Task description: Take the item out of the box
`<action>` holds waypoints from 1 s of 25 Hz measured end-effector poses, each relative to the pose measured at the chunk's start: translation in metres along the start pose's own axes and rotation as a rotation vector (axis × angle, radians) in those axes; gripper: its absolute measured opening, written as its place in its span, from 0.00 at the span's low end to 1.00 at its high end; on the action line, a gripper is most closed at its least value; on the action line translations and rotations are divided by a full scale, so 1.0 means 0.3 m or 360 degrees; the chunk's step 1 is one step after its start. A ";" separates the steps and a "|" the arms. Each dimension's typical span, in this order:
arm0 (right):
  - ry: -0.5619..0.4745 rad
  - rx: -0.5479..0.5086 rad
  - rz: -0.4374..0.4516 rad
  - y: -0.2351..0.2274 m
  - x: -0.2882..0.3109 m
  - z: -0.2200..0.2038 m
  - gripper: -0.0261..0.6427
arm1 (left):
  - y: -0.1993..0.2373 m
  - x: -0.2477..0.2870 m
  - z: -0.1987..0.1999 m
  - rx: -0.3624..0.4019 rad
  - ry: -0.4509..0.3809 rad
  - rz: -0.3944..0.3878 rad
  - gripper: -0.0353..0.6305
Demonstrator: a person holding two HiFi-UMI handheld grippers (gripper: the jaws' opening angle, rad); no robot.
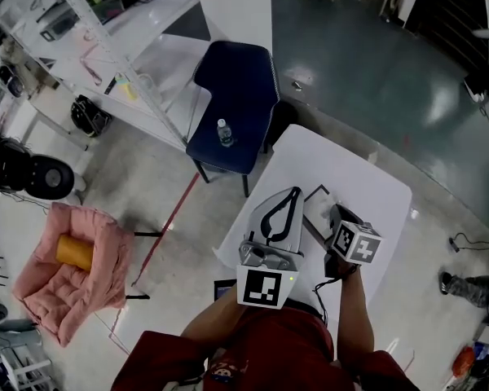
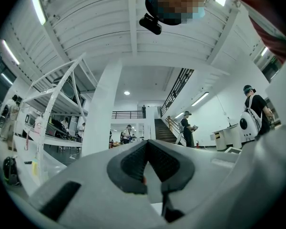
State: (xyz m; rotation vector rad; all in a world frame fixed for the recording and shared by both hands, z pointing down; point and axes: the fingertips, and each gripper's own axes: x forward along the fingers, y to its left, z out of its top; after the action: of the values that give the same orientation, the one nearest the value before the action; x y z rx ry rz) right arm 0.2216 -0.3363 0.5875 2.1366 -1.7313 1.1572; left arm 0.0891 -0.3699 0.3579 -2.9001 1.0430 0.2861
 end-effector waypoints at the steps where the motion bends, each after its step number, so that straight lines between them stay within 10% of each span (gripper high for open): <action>1: -0.0025 -0.0011 0.0005 0.010 -0.016 0.014 0.05 | 0.000 -0.002 0.004 0.0002 0.0002 -0.0002 0.06; 25: -0.0925 -0.0449 -0.0076 0.223 -0.414 0.391 0.05 | -0.002 0.000 0.059 -0.0034 -0.0074 -0.0035 0.06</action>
State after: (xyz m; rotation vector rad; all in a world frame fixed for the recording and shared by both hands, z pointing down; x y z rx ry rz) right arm 0.2124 -0.3285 0.4045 2.4538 -1.8883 0.2504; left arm 0.0865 -0.3676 0.3404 -2.9067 1.0069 0.3646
